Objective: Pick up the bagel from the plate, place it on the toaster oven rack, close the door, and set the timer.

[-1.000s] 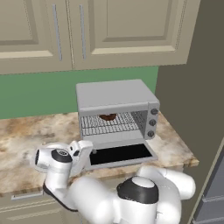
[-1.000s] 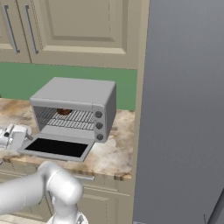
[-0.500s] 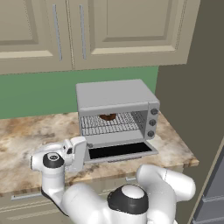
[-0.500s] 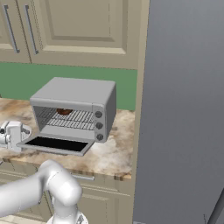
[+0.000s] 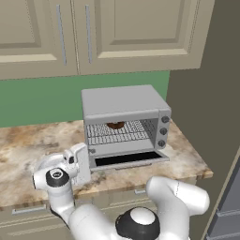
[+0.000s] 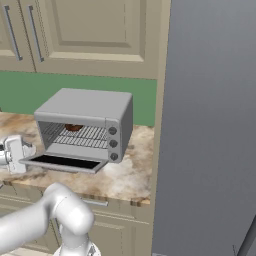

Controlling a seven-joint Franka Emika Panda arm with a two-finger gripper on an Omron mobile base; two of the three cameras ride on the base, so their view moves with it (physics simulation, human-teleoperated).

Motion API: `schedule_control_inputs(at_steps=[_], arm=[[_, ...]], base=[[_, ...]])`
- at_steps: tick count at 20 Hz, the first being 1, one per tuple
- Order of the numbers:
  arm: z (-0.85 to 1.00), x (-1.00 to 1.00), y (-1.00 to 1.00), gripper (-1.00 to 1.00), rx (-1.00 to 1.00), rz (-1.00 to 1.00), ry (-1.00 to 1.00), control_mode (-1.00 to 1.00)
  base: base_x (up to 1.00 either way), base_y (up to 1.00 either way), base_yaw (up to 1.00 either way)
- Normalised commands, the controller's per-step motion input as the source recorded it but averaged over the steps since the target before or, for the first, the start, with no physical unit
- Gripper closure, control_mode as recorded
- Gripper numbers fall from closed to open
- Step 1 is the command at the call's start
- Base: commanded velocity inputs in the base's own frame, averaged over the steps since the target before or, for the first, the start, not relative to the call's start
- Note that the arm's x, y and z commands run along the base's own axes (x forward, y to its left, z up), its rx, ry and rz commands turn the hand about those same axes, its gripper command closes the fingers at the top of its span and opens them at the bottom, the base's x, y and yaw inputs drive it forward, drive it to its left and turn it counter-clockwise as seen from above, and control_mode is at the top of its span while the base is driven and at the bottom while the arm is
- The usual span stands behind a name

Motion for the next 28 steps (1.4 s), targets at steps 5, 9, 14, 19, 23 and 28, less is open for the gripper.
schedule_control_inputs(at_steps=[5,9,14,19,23,28], arm=[[0.58,0.47,-0.42,-1.0,-0.05,0.37,0.0,-1.0],[0.72,0.54,-0.41,-1.0,-0.03,0.38,0.0,-1.0],[0.76,0.55,-0.39,-1.0,-0.03,0.36,0.0,-1.0],[0.8,0.64,-0.33,-1.0,-0.01,0.4,0.0,-1.0],[0.67,0.51,-0.26,-1.0,0.0,0.46,0.0,-1.0],[0.38,0.11,-0.18,-1.0,-0.04,0.49,0.0,-1.0]], base=[[0.0,0.0,0.0],[0.0,0.0,0.0],[0.0,0.0,0.0],[0.0,0.0,0.0],[0.0,0.0,0.0],[0.0,0.0,0.0]])
